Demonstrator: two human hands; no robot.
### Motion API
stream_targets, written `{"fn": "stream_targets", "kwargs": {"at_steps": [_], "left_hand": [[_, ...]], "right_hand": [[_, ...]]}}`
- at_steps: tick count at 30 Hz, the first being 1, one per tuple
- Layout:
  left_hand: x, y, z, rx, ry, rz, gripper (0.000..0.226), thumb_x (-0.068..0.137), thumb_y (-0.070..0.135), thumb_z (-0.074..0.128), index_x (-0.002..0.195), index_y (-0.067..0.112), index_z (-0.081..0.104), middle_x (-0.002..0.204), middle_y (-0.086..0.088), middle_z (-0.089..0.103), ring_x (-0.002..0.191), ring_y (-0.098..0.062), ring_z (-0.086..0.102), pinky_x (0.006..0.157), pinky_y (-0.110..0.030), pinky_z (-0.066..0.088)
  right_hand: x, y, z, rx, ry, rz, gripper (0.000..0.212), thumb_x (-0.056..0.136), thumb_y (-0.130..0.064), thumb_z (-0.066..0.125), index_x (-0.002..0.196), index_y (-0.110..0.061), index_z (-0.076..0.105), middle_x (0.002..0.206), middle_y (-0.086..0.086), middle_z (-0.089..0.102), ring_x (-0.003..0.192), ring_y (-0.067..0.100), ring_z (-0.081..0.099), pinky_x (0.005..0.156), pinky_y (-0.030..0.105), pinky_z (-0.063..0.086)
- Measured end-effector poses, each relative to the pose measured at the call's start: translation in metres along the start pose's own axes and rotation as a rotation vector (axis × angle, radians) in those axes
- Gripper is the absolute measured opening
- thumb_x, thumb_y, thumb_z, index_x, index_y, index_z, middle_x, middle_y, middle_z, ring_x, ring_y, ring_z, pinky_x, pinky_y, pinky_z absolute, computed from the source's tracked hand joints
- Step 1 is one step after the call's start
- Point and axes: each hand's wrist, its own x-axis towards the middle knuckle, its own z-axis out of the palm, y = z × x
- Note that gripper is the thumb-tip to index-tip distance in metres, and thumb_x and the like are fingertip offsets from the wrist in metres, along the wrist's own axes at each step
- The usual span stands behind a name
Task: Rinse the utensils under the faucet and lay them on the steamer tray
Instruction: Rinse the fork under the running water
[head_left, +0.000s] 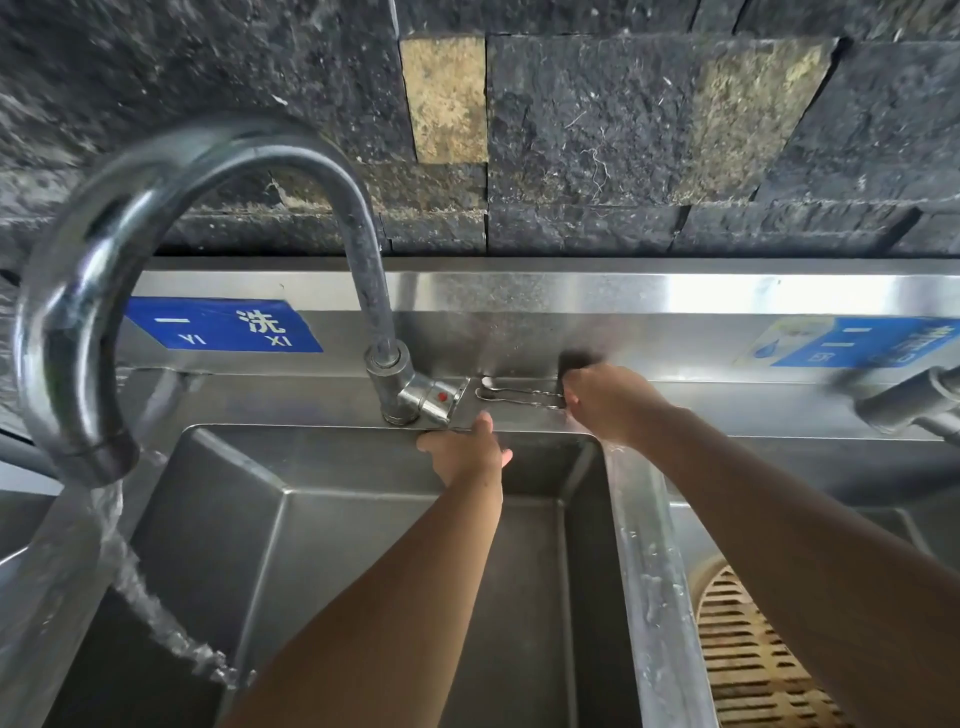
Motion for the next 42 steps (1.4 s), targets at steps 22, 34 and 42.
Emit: {"fn": "stream_targets", "kwargs": {"at_steps": [22,34,42], "left_hand": [[-0.043,0.036,-0.103,0.249,-0.408,-0.099,0.046,0.096,0.01,0.063,0.136,-0.002,0.046,0.129,-0.028,0.06,0.103,-0.039,0.064,0.086,-0.049,0.052],[-0.109,0.042,-0.226,-0.024,-0.489,-0.133,0.017,0.101,0.009,0.049,0.104,0.0,0.063,0.097,-0.022,0.072,0.09,-0.035,0.07,0.076,-0.043,0.055],[-0.112,0.047,-0.291,0.014,-0.524,0.022,0.008,0.093,0.012,0.064,0.099,0.009,0.067,0.09,-0.011,0.074,0.077,-0.024,0.072,0.071,-0.038,0.056]], "right_hand": [[-0.109,-0.052,-0.002,0.041,-0.005,0.088,0.02,0.083,-0.026,0.054,0.096,-0.02,0.067,0.099,0.01,0.071,0.09,0.035,0.068,0.081,0.037,0.053],[-0.182,-0.219,0.003,0.401,0.097,0.164,0.025,0.076,-0.031,0.047,0.082,-0.013,0.063,0.087,0.015,0.071,0.082,0.039,0.067,0.062,0.031,0.039],[-0.204,-0.292,0.013,0.486,0.09,0.162,0.018,0.081,-0.029,0.056,0.071,-0.015,0.062,0.081,0.013,0.073,0.081,0.038,0.067,0.065,0.036,0.05]]}}
